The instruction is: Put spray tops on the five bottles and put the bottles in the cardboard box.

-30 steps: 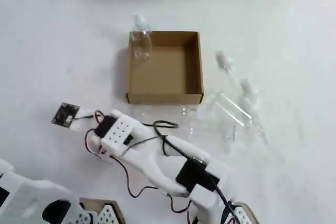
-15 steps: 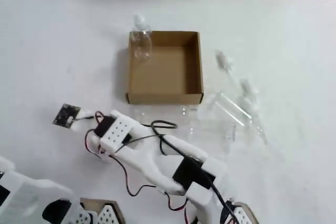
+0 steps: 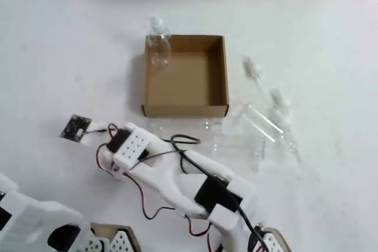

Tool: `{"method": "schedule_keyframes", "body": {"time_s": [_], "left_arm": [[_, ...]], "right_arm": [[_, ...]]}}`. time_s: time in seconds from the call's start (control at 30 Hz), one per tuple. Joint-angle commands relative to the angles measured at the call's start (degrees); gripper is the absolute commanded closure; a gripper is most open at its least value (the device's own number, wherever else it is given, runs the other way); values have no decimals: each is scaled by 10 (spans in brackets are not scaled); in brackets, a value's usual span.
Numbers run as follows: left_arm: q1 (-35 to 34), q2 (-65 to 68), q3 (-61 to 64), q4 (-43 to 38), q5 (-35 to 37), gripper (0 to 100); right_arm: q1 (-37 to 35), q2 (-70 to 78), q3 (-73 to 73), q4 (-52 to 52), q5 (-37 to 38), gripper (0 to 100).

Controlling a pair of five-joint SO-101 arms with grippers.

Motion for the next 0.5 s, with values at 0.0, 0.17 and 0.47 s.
{"method": "schedule_keyframes", "body": {"time_s": [0.0, 0.17, 0.47], "left_arm": [[44, -41, -49, 55, 4, 980], [136, -140, -50, 116, 96, 980], [400, -351, 93, 113, 283, 980]], "right_arm": [[17, -19, -31, 15, -5, 983], [56, -85, -45, 75, -47, 982], [212, -274, -40, 196, -52, 982]]}}
